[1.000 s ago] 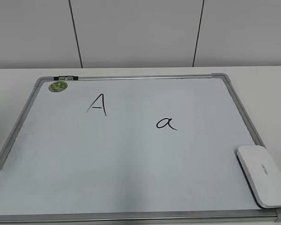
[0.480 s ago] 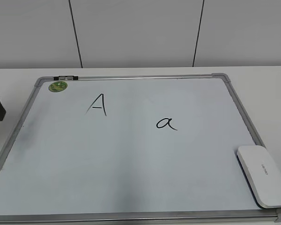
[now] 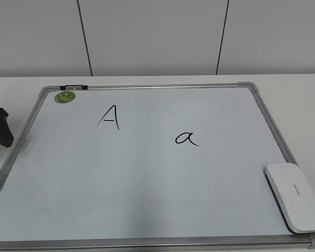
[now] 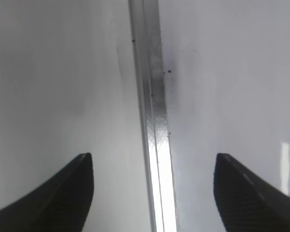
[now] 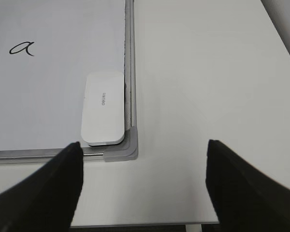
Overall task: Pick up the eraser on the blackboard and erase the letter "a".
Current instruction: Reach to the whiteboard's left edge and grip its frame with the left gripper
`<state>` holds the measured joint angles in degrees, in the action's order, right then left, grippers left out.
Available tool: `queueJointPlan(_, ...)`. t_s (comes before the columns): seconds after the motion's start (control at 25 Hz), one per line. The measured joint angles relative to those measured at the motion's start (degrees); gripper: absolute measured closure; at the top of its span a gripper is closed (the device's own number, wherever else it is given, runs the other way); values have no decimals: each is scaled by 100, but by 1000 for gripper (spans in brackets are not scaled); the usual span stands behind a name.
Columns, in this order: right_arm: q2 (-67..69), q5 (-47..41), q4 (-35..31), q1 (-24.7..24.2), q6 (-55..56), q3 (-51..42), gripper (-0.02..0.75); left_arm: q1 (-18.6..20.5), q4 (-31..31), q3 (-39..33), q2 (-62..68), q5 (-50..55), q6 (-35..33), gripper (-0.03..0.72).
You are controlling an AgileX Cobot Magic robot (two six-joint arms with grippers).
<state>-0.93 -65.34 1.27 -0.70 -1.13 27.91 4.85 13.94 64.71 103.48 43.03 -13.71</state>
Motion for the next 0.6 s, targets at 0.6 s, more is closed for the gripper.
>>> queueJointPlan(0.6,0,0,0,0,0,0,151,300,823,1210,1082,656,-905,230)
